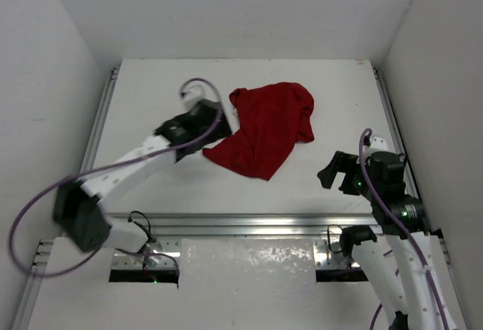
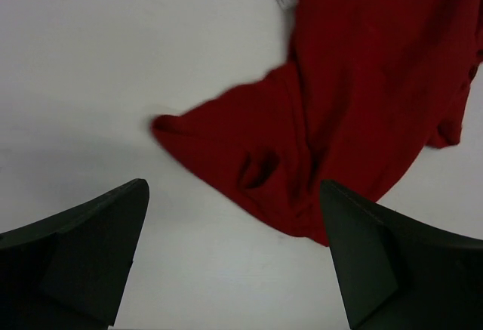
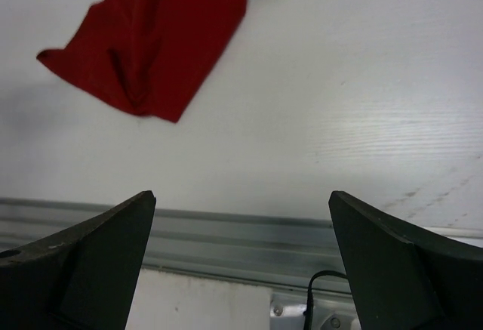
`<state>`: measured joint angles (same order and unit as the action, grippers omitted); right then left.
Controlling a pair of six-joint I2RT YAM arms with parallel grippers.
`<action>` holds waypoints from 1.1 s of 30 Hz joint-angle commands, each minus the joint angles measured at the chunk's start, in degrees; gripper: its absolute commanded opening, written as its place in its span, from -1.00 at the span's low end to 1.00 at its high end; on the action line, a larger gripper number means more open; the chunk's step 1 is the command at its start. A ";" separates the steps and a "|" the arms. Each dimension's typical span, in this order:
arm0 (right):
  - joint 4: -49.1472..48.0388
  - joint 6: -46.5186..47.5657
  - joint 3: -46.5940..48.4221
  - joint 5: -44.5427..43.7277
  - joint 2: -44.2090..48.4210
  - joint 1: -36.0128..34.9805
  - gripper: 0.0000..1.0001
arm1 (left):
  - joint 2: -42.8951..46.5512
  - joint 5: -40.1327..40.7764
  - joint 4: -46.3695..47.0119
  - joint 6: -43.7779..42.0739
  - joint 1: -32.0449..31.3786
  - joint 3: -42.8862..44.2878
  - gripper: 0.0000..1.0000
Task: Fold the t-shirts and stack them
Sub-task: Flatten out the tshirt
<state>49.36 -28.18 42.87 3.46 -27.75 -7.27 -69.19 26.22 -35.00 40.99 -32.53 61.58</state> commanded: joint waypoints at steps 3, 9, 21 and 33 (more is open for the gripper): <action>-3.57 -1.26 -1.21 4.19 -2.31 -0.20 0.98 | -25.60 6.39 -0.50 10.24 -8.94 12.77 0.79; -3.75 -0.99 -1.30 3.39 -0.64 -0.20 0.98 | -36.52 3.50 1.87 13.06 -12.11 15.14 0.70; -4.45 -0.73 -2.79 4.80 1.20 -0.20 0.98 | -42.60 5.78 0.29 15.61 -14.49 17.96 0.02; -4.98 -0.56 -3.32 5.50 1.21 -0.20 0.98 | -40.24 7.09 -1.73 17.10 -14.58 15.15 -1.00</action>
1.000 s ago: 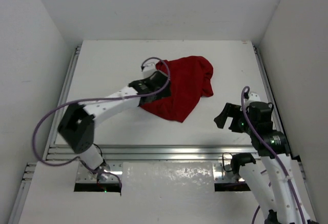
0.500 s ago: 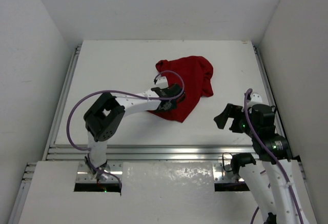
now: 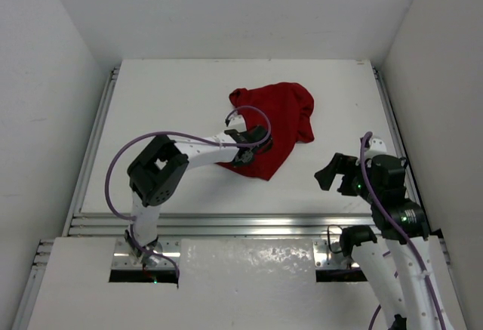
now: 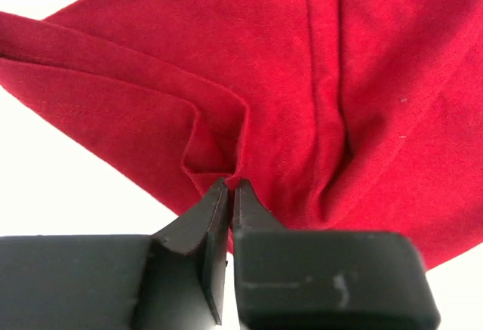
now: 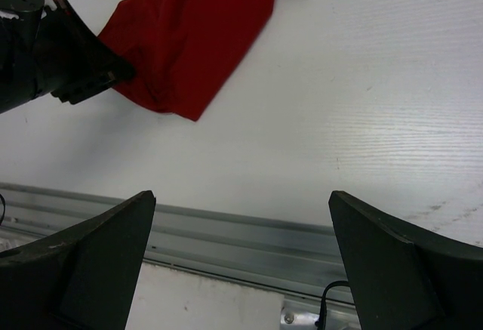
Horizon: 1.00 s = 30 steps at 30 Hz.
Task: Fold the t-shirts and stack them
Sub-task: Flatten out the tshirt
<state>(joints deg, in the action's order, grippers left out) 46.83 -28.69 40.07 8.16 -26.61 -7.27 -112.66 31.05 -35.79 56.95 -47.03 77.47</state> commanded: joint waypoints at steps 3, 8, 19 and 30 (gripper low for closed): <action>-2.97 -0.40 -0.79 0.89 -0.11 -0.20 0.98 | 7.53 6.03 -4.01 1.94 -0.43 -0.92 -1.00; -5.34 -2.33 -2.10 2.99 -2.56 -0.20 0.98 | 18.25 14.90 -10.51 2.46 0.00 -0.92 -1.00; -31.78 -10.07 -10.01 7.39 -27.15 -0.55 0.98 | 44.79 23.35 -22.57 6.51 7.73 -11.63 -1.00; -45.51 -5.77 -7.03 12.13 -51.50 -3.80 0.67 | 47.71 20.36 -14.83 0.00 9.94 -20.34 -1.00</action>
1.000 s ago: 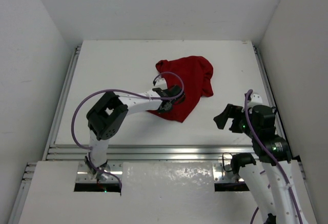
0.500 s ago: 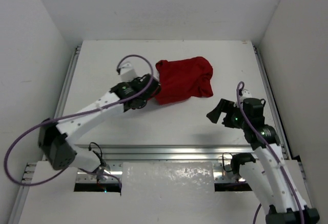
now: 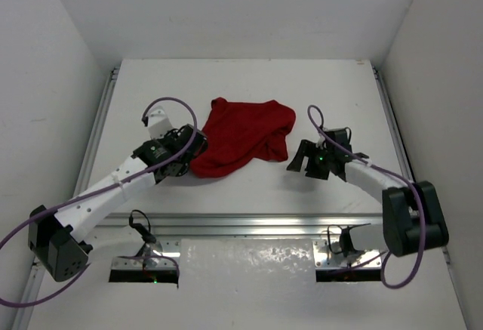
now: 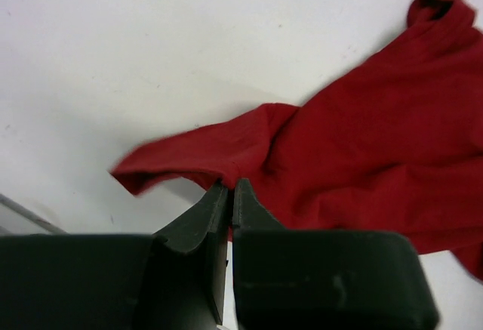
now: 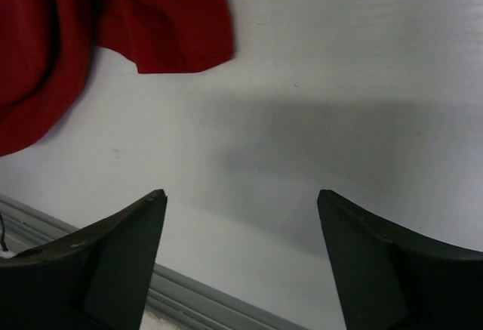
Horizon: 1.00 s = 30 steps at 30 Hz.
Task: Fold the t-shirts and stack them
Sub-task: Flatten out the tshirt
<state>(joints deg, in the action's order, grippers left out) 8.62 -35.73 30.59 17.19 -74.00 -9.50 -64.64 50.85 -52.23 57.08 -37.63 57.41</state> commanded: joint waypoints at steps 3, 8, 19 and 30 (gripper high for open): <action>-8.36 3.20 5.88 -0.56 -10.98 -4.82 0.35 | -1.98 1.27 0.64 0.84 0.54 0.69 -1.00; -8.36 2.24 13.17 -0.84 -20.99 -7.28 0.23 | -1.19 2.15 0.28 0.23 0.62 1.39 -1.00; -7.41 2.41 21.54 -10.86 -29.30 -8.17 -1.00 | -0.92 3.37 0.81 -3.55 1.68 4.45 -1.00; 25.01 14.88 36.34 -33.51 7.46 -9.22 -1.00 | -4.00 10.15 -4.73 -18.04 1.94 40.12 -1.00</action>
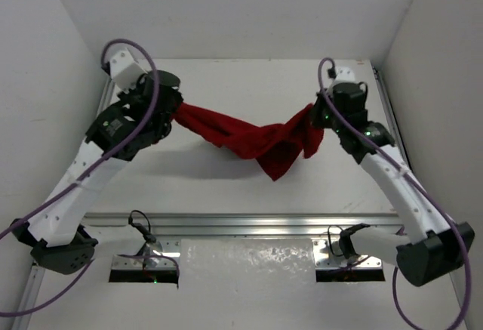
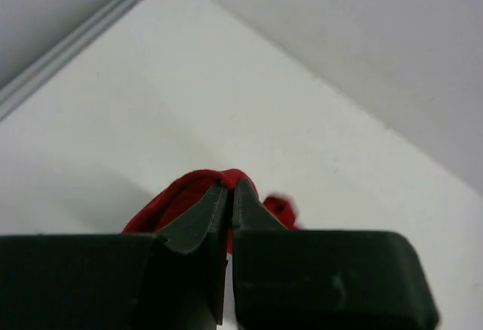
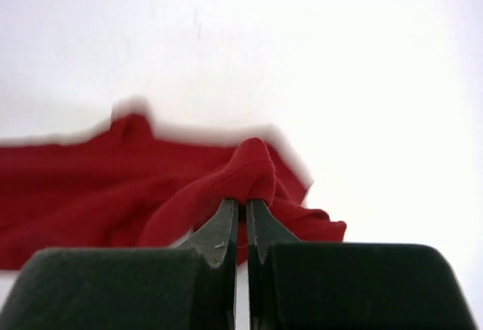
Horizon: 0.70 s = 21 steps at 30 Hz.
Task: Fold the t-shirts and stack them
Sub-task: Flatten out the tshirt
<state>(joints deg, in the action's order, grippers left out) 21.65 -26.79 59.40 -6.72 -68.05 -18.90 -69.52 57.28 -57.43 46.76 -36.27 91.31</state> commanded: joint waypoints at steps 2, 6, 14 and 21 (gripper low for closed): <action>18.24 8.93 11.16 -12.77 1.69 0.44 -1.00 | 0.96 3.81 2.66 -11.93 0.59 7.91 -1.00; 22.99 12.11 14.16 -13.59 2.57 3.07 -1.00 | 1.22 4.07 9.94 -17.93 0.59 6.70 -1.00; 20.90 13.52 20.39 -5.77 -14.05 12.99 -0.89 | -1.23 -5.94 14.79 -18.82 0.59 4.15 -1.00; 18.82 4.56 33.08 -1.44 -29.38 10.92 0.09 | -12.21 -12.62 21.31 -19.08 0.68 -0.43 -1.00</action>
<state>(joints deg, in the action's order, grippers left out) 41.25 -18.00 92.79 -9.34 -102.45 -4.56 -77.43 49.54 -41.06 28.91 -36.25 91.79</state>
